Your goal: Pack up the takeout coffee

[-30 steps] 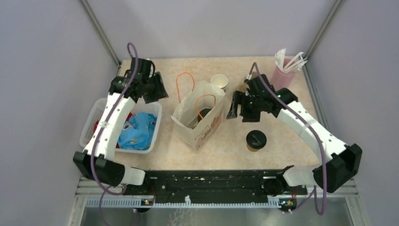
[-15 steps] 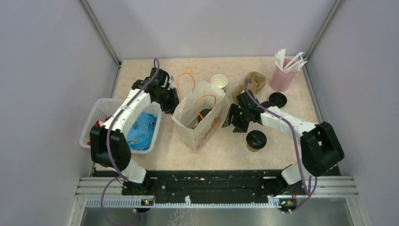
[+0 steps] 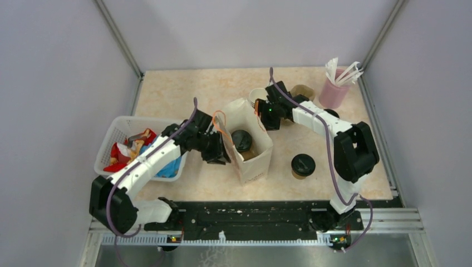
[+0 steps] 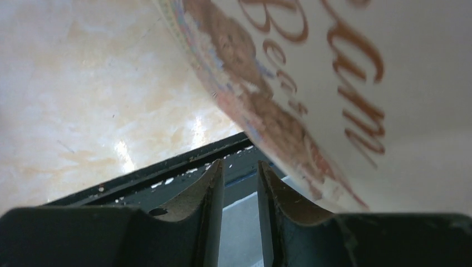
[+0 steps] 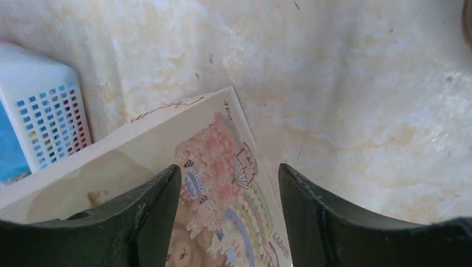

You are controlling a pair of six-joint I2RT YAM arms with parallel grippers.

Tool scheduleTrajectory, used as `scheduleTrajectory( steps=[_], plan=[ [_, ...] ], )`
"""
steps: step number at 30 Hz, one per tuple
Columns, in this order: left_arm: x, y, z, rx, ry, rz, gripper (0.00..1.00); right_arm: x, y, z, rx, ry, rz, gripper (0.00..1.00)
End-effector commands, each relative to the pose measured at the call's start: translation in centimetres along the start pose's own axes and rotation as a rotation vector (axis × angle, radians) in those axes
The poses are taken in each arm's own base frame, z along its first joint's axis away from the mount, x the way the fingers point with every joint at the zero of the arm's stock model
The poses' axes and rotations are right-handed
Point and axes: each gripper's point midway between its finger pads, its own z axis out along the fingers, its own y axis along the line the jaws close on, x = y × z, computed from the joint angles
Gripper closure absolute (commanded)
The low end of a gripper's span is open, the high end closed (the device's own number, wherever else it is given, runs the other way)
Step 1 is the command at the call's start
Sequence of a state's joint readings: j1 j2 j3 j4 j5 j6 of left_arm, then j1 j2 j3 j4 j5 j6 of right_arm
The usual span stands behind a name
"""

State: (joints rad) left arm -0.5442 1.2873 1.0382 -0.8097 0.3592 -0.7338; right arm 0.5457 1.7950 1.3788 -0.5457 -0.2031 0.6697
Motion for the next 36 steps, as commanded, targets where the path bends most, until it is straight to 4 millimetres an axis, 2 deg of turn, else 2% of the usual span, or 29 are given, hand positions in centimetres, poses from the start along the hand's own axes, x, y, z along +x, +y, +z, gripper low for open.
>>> scheduleTrajectory(
  steps=[1, 4, 6, 10, 13, 20, 24, 27, 29, 30, 33, 35, 36],
  plan=[
    [0.4, 0.3, -1.6, 0.011, -0.093, -0.066, 0.64, -1.0, -2.3, -2.1, 0.058, 0.024, -0.126, 0.35],
    [0.8, 1.6, -2.9, -0.050, -0.127, -0.066, 0.62, -1.2, -4.5, -3.5, 0.072, 0.012, -0.155, 0.34],
    [1.5, 2.2, -3.0, -0.061, -0.123, -0.081, 0.62, -0.4, -5.3, -3.9, 0.088, 0.045, -0.187, 0.35],
    [2.3, 2.0, -1.8, 0.012, -0.115, -0.144, 0.65, 2.0, -4.9, -2.9, 0.053, 0.100, -0.204, 0.35],
    [1.9, 0.8, -0.9, 0.070, -0.124, -0.169, 0.68, 2.3, -3.3, -2.3, 0.008, 0.097, -0.191, 0.36],
    [2.6, -2.7, 1.4, 0.138, -0.088, -0.181, 0.70, -0.3, 3.0, -0.6, -0.157, 0.070, -0.168, 0.36],
    [3.7, -4.2, 2.5, 0.155, -0.062, -0.193, 0.70, -3.2, 3.9, -0.2, -0.133, 0.046, -0.194, 0.36],
    [4.3, -3.7, 2.0, 0.144, -0.062, -0.186, 0.68, -5.3, 2.6, -1.5, -0.080, 0.031, -0.208, 0.34],
    [4.6, -2.6, 1.0, 0.105, -0.081, -0.171, 0.66, -6.4, 0.1, -3.1, 0.011, 0.022, -0.210, 0.32],
    [5.0, -1.6, 0.5, 0.067, -0.087, -0.160, 0.64, -6.9, -0.9, -4.6, 0.064, 0.012, -0.231, 0.31],
    [4.7, 0.0, -2.4, 0.000, -0.170, -0.102, 0.54, -6.4, -4.1, -9.3, 0.235, 0.008, -0.323, 0.24],
    [4.2, 0.3, -4.6, -0.018, -0.231, -0.073, 0.47, -5.1, -5.8, -12.6, 0.322, 0.004, -0.356, 0.12],
    [3.7, -0.3, -6.0, 0.000, -0.270, -0.053, 0.44, -4.0, -6.5, -13.8, 0.344, 0.011, -0.355, 0.07]
  ],
)
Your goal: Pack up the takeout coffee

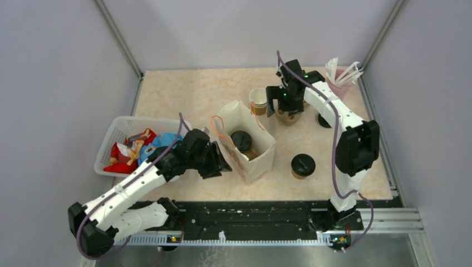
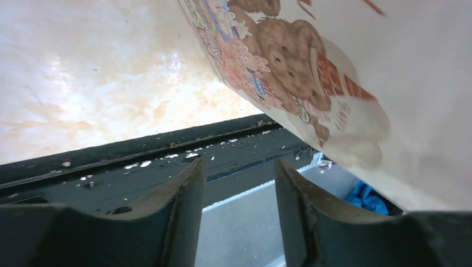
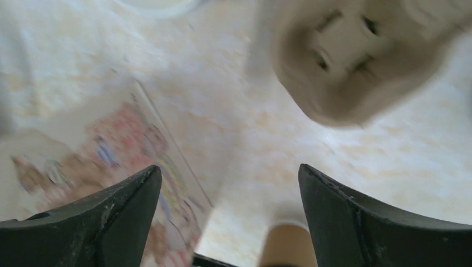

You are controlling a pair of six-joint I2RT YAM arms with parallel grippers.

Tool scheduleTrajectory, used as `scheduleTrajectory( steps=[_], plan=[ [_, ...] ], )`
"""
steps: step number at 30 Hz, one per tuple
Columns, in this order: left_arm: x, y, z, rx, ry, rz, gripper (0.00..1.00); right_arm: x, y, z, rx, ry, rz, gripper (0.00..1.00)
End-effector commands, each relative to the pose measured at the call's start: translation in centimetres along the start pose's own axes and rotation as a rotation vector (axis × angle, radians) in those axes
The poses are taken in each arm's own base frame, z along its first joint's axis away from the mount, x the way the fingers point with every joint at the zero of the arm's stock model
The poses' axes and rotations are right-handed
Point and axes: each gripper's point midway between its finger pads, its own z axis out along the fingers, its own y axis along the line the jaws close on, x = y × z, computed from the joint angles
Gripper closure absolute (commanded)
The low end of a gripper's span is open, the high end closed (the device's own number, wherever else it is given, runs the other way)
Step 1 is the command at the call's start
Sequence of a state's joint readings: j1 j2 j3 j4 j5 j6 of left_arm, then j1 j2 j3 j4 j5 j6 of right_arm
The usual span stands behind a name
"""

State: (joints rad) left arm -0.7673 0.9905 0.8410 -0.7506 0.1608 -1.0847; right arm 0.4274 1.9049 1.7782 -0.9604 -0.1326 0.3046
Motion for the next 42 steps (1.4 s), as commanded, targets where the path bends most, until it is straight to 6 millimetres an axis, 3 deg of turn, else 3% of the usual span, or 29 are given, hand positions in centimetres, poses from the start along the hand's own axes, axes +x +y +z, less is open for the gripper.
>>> scheduleTrajectory(
  steps=[1, 6, 10, 16, 20, 23, 42],
  plan=[
    [-2.4, -0.6, -5.7, 0.000, -0.174, 0.097, 0.40, 4.9, -3.9, -8.9, 0.187, 0.010, -0.101, 0.04],
    [-5.3, -2.8, -9.9, 0.057, -0.343, 0.165, 0.28, 11.6, -4.9, -11.8, 0.202, 0.052, 0.057, 0.01],
    [-7.3, -4.5, -11.3, 0.067, -0.430, 0.224, 0.23, 15.6, -5.6, -10.5, 0.234, 0.106, 0.209, 0.01],
    [-8.9, -4.8, -12.4, 0.026, -0.500, 0.297, 0.18, 15.6, -6.6, -9.9, 0.290, 0.029, 0.299, 0.01],
    [-9.7, -4.8, -13.9, 0.022, -0.557, 0.310, 0.16, 17.7, -6.2, -8.0, 0.283, 0.121, 0.351, 0.01],
    [-9.9, -5.0, -14.5, 0.023, -0.577, 0.321, 0.14, 17.9, -6.3, -8.0, 0.314, 0.108, 0.344, 0.01],
    [-9.7, -4.9, -13.9, 0.008, -0.544, 0.344, 0.14, 19.5, -7.0, -7.1, 0.350, 0.112, 0.368, 0.14]
  ],
)
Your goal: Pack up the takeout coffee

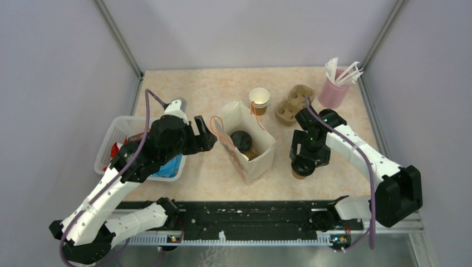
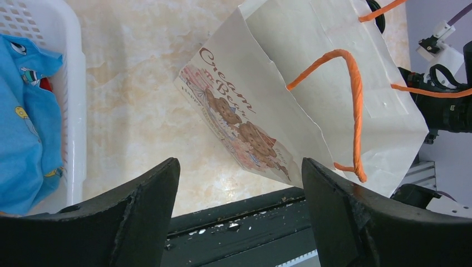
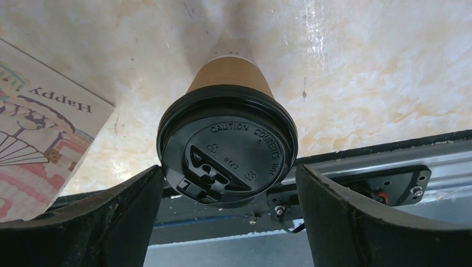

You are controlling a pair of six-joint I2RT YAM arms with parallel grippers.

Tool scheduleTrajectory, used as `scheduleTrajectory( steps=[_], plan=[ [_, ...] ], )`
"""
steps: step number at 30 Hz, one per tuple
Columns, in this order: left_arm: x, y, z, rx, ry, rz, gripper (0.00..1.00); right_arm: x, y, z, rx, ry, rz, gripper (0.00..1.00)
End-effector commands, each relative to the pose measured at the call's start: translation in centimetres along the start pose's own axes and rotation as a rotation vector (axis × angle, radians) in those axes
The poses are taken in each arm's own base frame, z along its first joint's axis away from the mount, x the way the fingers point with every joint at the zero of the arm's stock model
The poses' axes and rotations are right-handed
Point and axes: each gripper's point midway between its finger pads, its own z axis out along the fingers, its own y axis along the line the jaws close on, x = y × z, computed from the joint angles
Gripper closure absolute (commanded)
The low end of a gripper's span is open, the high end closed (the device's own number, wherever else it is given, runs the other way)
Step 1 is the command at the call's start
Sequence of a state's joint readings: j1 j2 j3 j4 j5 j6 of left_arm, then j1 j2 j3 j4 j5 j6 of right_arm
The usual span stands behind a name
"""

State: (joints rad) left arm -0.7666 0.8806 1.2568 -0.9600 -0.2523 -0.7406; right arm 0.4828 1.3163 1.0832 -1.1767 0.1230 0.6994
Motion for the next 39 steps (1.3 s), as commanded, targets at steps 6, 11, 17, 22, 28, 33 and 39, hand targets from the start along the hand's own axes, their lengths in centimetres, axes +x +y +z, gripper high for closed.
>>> scheduleTrajectory(
  steps=[6, 11, 17, 22, 28, 33, 39],
  plan=[
    [-1.2, -0.4, -0.4, 0.006, -0.029, 0.031, 0.13, -0.5, 0.0, 0.2, -0.007, -0.057, 0.040, 0.17],
    [-1.6, -0.5, -0.6, 0.007, -0.036, 0.036, 0.13, -0.6, 0.0, 0.3, -0.001, -0.065, 0.043, 0.17],
    [-2.1, -0.5, -1.1, 0.004, -0.050, 0.041, 0.13, -0.5, -0.2, 0.7, 0.013, -0.061, 0.044, 0.16],
    [-2.2, -0.5, -1.1, -0.001, -0.047, 0.057, 0.13, -0.5, -0.3, 1.0, 0.019, -0.057, 0.042, 0.14],
    [-2.5, -0.7, -1.1, -0.001, -0.049, 0.075, 0.13, -0.4, -0.2, 1.0, 0.019, -0.058, 0.042, 0.14],
    [-3.4, -0.9, -1.5, -0.011, -0.072, 0.079, 0.13, -0.4, -0.4, 0.9, 0.022, -0.069, 0.048, 0.16],
    [-7.8, -2.0, -3.7, -0.012, -0.200, 0.044, 0.10, -1.5, -0.6, -1.5, -0.023, -0.158, 0.006, 0.18]
  ],
)
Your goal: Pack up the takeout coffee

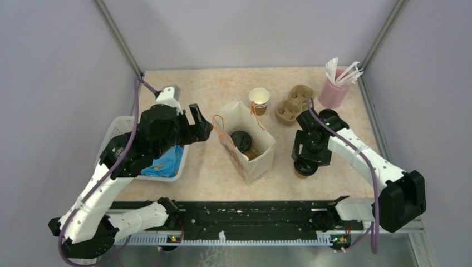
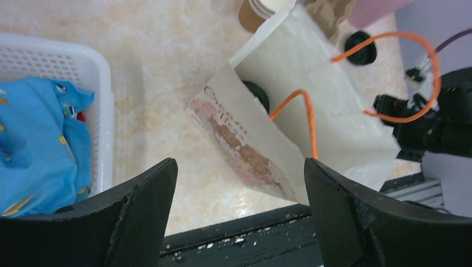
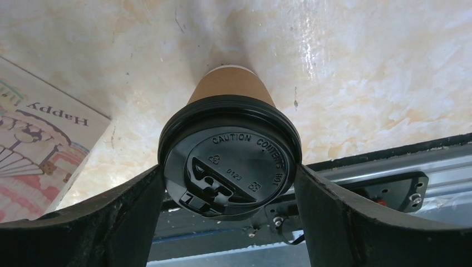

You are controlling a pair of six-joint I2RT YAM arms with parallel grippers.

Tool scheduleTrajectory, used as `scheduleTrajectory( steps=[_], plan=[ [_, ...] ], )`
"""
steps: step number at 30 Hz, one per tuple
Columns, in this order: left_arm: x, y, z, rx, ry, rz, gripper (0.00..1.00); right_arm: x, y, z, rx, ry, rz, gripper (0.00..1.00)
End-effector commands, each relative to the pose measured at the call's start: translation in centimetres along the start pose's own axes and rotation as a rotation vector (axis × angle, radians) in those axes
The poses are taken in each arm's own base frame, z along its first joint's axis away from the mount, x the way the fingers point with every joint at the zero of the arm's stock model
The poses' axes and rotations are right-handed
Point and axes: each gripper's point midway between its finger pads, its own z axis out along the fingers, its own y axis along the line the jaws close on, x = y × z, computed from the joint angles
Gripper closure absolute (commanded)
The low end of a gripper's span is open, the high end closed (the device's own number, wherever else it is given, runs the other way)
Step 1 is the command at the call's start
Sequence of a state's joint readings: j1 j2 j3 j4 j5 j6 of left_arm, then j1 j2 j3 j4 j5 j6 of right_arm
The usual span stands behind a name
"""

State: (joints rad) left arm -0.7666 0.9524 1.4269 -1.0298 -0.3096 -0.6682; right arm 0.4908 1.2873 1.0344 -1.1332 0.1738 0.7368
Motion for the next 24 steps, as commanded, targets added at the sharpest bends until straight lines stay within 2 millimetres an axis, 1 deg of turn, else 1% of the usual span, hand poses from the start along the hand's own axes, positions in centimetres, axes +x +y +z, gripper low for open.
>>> scheduleTrajectory(
  steps=[1, 4, 6, 8, 9, 11, 13, 14, 15, 16, 18, 19, 21, 22, 24],
  plan=[
    [-5.5, -1.2, -2.2, 0.014, -0.162, -0.019, 0.10, -1.6, -0.1, -2.8, -0.066, -0.123, -0.057, 0.18],
    [-7.5, -2.5, -1.9, 0.021, -0.197, 0.010, 0.09, -2.3, -0.1, -5.0, -0.117, -0.182, -0.158, 0.17],
    [-8.5, -3.1, -1.0, 0.003, -0.201, 0.042, 0.09, -3.2, 0.2, -6.7, -0.163, -0.244, -0.215, 0.17],
    [-9.5, -3.2, 0.1, -0.032, -0.194, 0.069, 0.08, -4.3, 0.9, -9.0, -0.234, -0.326, -0.266, 0.19],
    [-10.2, -3.0, 0.9, -0.051, -0.183, 0.074, 0.08, -4.9, 1.3, -10.4, -0.275, -0.371, -0.287, 0.20],
    [-11.7, -2.0, 2.6, -0.061, -0.140, 0.057, 0.08, -6.2, 2.4, -13.9, -0.365, -0.471, -0.321, 0.21],
    [-12.9, -0.8, 4.6, -0.034, -0.085, 0.027, 0.10, -7.5, 3.8, -17.8, -0.463, -0.553, -0.345, 0.22],
    [-13.2, -0.4, 5.6, -0.010, -0.053, 0.025, 0.11, -8.3, 4.7, -20.5, -0.523, -0.601, -0.354, 0.22],
    [-13.0, -0.8, 6.6, 0.026, -0.012, 0.043, 0.12, -8.6, 5.8, -22.6, -0.592, -0.619, -0.375, 0.22],
    [-12.5, -1.1, 8.0, 0.050, 0.038, 0.063, 0.13, -8.8, 6.7, -24.5, -0.647, -0.636, -0.391, 0.22],
    [-11.4, -1.8, 9.7, 0.106, 0.114, 0.098, 0.12, -9.1, 8.5, -28.3, -0.730, -0.666, -0.414, 0.22],
    [-10.8, -1.8, 10.5, 0.121, 0.146, 0.109, 0.12, -9.4, 9.6, -29.4, -0.748, -0.660, -0.420, 0.22],
    [-9.3, -2.0, 11.9, 0.171, 0.201, 0.139, 0.13, -9.5, 10.9, -32.3, -0.792, -0.665, -0.424, 0.22],
    [-8.7, -2.0, 12.4, 0.189, 0.219, 0.153, 0.14, -9.0, 11.7, -33.5, -0.823, -0.660, -0.438, 0.23],
    [-7.8, -2.2, 13.4, 0.235, 0.227, 0.184, 0.13, -8.1, 13.1, -35.3, -0.864, -0.639, -0.454, 0.24]
  ],
)
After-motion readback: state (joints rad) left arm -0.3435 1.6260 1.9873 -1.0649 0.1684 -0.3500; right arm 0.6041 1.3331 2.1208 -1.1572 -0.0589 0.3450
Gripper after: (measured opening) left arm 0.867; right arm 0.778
